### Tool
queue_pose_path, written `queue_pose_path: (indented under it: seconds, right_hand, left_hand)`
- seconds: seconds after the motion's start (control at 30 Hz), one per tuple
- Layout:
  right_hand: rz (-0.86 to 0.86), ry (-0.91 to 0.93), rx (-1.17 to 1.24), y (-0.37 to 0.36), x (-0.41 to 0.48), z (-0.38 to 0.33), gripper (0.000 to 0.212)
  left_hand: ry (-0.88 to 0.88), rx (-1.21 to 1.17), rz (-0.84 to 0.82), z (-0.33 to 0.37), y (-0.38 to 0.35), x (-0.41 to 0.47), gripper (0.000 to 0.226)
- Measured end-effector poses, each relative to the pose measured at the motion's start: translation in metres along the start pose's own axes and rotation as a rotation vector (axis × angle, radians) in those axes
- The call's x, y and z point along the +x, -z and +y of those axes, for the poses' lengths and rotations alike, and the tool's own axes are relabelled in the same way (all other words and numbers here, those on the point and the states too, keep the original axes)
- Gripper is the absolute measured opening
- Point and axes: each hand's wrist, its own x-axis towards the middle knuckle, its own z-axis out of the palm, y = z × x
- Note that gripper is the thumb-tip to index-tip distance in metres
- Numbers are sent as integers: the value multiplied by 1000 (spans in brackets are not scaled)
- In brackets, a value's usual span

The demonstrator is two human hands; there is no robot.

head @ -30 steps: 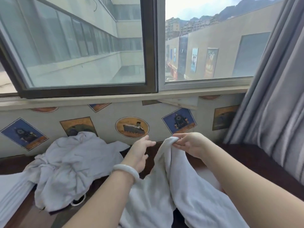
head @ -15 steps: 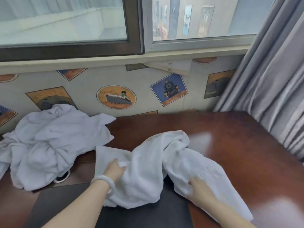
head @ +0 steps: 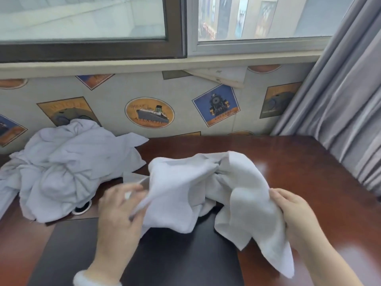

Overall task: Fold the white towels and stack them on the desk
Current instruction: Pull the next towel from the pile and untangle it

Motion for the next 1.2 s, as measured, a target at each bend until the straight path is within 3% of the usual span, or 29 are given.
queue_pose_path:
  seconds: [0.07,0.1,0.13,0.17,0.23,0.33,0.43,0.6,0.67,0.73,0.83,0.97,1.07,1.2]
  right_hand:
    - [51,-298,161,-2,-6,41,17]
    - [85,-417,183,-3,-10,70,19]
    - [120,-487,130,-3,-15,96,21]
    - [131,-499,23,-1,-19,122,24]
    - [159,-413,-277,-2,-31,153,33]
    - [234,-106,-619,-13,-50,149,20]
    - [-17,18,-631,-39,-58,139,30]
    - [-365,52,-938,-68,-43,148,55]
    - [-443,53,-1063,-75,-40,154,58]
    - [-436,30,-1132,-84,-36,157,54]
    - [-313,9,-1125,-95,-33,151,19]
    - [-198,21,-1108,-91,-43,158,32]
    - [-159,59,-908,-89,-55,155,32]
    - [-281,184,-794,-91,-82,127,51]
  left_hand:
    - [-165,69,-295,-12,-9,-50,30]
    - [-178,138,-578,-19,-17,-79,29]
    - [-59,187,-798,-23,-24,-108,35]
    - [-8,260,-854,-35,-32,-131,46]
    - [-29,262,-849,-57,-47,-165,55]
    - [72,101,-872,-44,-47,-166,54]
    - [194,36,-715,-26,-51,-143,32]
    - [180,79,-629,-33,-70,-83,41]
    - [123,86,-718,-33,-77,-59,50]
    - [-44,165,-934,-34,-87,-45,60]
    - [-294,419,-1207,-37,-97,-43,59]
    - [-221,585,-1253,-59,-79,-44,20]
    - [-103,465,-1120,-79,-53,-49,9]
    - [58,107,-889,-68,-9,-42,9]
